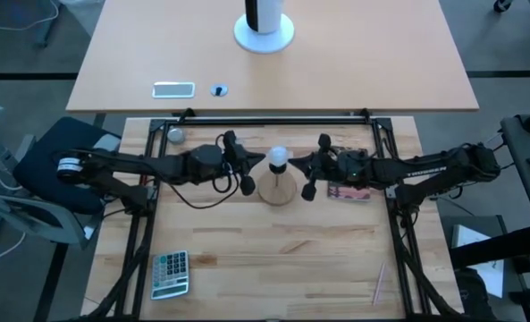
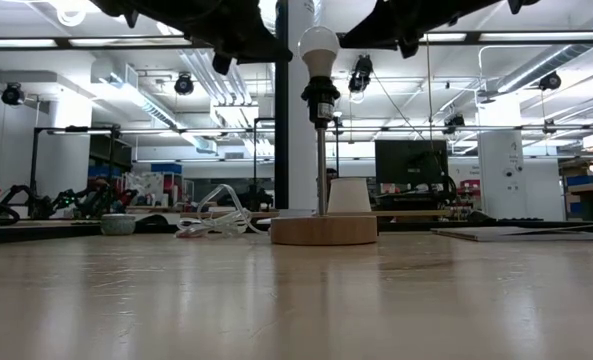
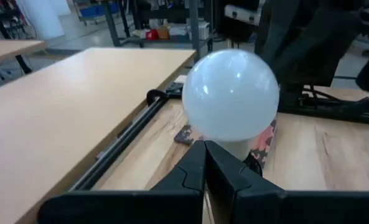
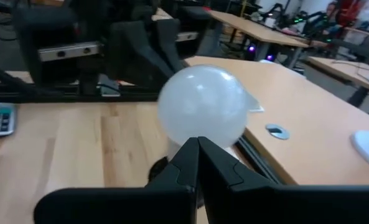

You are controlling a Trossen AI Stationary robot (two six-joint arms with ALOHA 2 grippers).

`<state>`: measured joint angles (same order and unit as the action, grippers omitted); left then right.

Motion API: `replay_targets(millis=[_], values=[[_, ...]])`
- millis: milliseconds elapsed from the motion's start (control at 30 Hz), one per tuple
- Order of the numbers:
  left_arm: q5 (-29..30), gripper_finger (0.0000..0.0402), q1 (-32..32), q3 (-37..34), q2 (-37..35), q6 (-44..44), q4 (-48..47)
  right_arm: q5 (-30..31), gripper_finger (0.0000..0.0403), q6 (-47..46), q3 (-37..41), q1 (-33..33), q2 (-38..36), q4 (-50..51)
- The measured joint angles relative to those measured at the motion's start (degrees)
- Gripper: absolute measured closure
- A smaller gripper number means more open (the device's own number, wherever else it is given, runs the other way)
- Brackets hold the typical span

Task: Screw lightbulb
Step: Insert the lightbulb into the lamp

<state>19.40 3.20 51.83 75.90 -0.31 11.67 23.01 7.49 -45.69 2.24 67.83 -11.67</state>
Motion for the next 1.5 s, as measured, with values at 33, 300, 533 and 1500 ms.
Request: replay_targets(millis=[33, 300, 533, 1500], values=[[-0.28, 0.0401, -0.03, 0.0, -0.27, -0.34, -0.39, 0.86, 0.0401, -0.02, 0.0, 0.0, -0.29, 0.53], [-8.87, 0.0401, -0.2, 0.02, -0.52, 0.19, 1.16, 4.1, 0.0401, 1.01, 0.0, -1.18, -0.11, 0.78], [-5.72, 0.0401, 0.02, 0.04, 0.44, 0.63, 3.33, 1.93, 0.0401, 1.42, 0.0, -1.4, 0.87, -1.6], [-9.9, 0.0401, -0.51, 0.01, -1.28, -0.26, 2.0, 8.35, 0.0401, 2.24, 0.0, 0.34, -0.16, 1.32]])
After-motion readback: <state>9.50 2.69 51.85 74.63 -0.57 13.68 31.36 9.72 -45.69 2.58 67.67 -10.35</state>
